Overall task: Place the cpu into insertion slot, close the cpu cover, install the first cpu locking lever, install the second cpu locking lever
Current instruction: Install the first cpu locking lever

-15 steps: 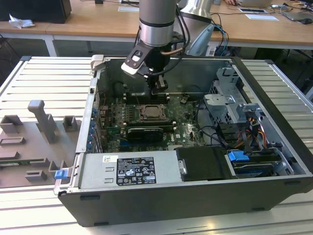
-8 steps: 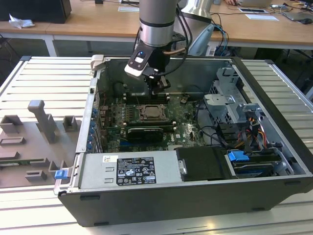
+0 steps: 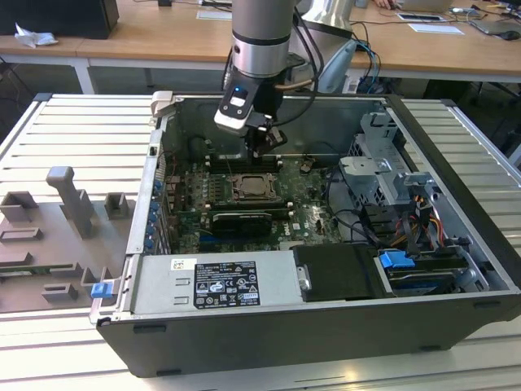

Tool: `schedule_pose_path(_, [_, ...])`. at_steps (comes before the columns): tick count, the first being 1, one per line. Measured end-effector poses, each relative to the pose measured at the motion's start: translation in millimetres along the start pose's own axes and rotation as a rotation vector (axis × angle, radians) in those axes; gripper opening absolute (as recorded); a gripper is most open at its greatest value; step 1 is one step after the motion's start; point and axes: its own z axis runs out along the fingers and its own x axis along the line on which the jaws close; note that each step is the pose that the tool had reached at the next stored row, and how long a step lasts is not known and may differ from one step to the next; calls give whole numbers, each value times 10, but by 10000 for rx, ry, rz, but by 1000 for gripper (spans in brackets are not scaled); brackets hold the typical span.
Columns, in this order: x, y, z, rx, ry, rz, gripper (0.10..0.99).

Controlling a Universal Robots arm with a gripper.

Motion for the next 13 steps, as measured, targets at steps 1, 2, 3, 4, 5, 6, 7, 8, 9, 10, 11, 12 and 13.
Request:
schedule_pose_path(1, [0,0,0,2,2,-125,106])
schedule_pose_path(2, [0,0,0,2,4,-208,106])
schedule_pose_path(3, [0,0,0,4,5,-317,106])
schedule_pose_path(4, [0,0,0,6,8,-455,106])
schedule_pose_path(5, [0,0,0,7,9,-529,106])
schedule_pose_path(6, [0,0,0,8,11,-608,106])
schedule_pose_path(7, [1,0,0,9,16,-787,106])
schedule_pose_path(8, [1,0,0,10,19,-920,106])
schedule_pose_path(9, [1,0,0,16,23,-1229,106])
schedule_pose_path(10, [1,0,1,20,25,-1464,106])
schedule_pose_path(11, [1,0,1,23,27,-1653,106])
schedule_pose_path(12, [1,0,2,33,26,-2030,106])
schedule_pose_path(13, [1,0,2,41,26,-2351,106])
